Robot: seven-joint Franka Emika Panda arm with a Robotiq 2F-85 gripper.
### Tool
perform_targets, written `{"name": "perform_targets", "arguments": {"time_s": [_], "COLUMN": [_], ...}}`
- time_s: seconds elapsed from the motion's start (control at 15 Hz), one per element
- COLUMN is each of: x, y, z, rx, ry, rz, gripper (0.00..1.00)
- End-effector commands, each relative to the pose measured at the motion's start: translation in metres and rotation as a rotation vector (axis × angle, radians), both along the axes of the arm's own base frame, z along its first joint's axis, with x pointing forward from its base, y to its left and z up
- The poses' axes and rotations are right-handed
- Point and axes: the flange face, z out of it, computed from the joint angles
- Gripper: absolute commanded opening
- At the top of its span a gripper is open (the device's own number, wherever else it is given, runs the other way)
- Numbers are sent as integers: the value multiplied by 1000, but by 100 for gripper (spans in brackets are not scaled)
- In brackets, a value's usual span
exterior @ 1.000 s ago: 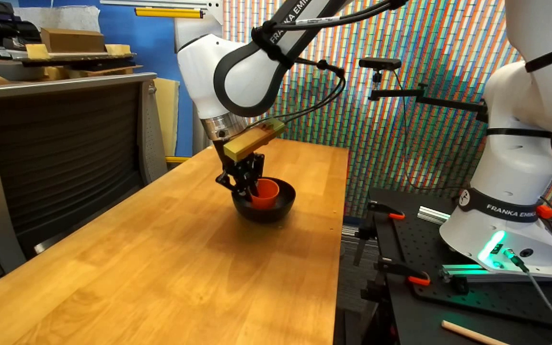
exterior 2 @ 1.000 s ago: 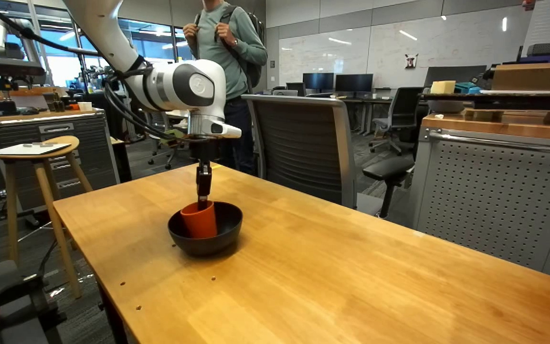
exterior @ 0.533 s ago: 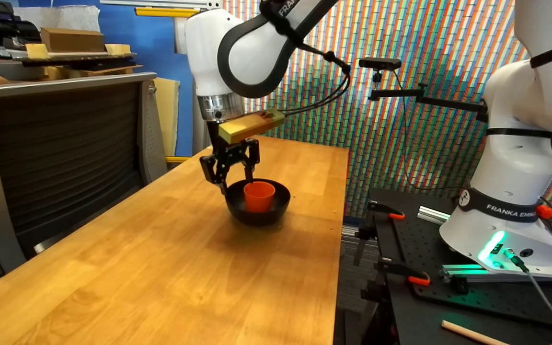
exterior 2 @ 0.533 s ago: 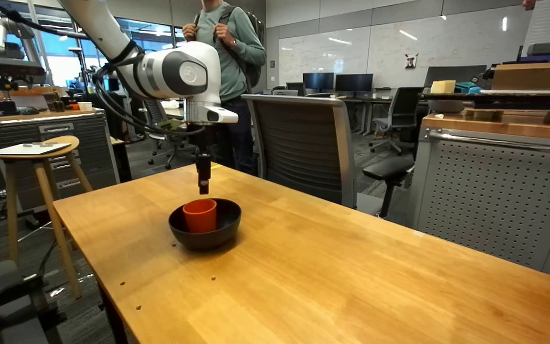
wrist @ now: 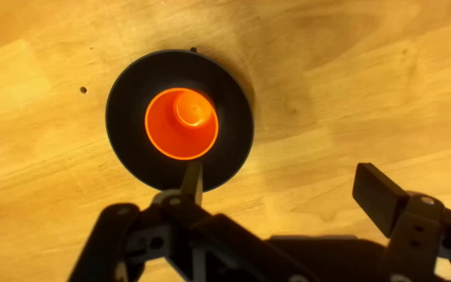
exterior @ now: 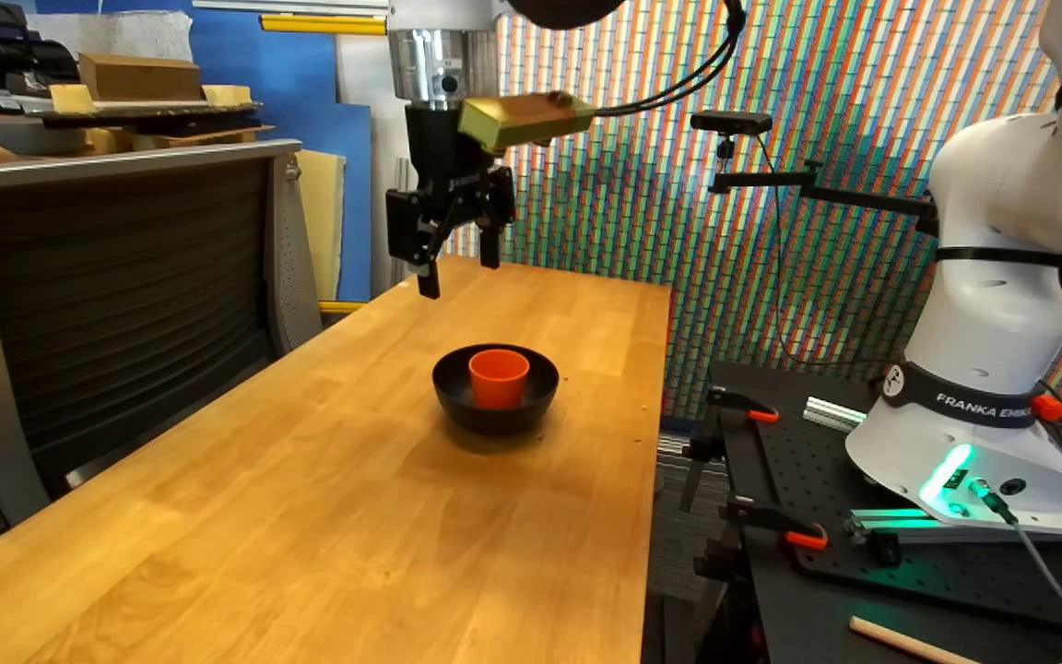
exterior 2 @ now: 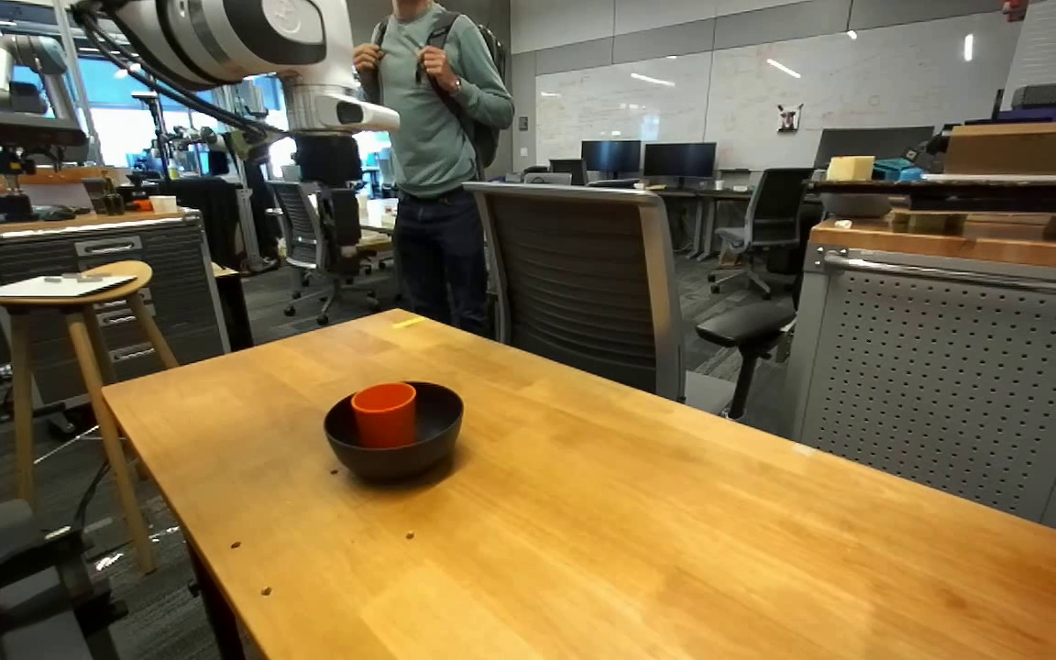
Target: Put the orange cup in the black bowl
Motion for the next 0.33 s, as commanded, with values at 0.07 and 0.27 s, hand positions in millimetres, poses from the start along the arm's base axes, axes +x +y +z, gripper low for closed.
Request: {"name": "perform_targets", "arguments": {"time_s": [0.07, 0.27], "x": [-13, -17], "y": [21, 26], "z": [17, 18], "rx": [5, 7], "ry": [26, 31], "rz": [105, 119], "gripper": [100, 100]}}
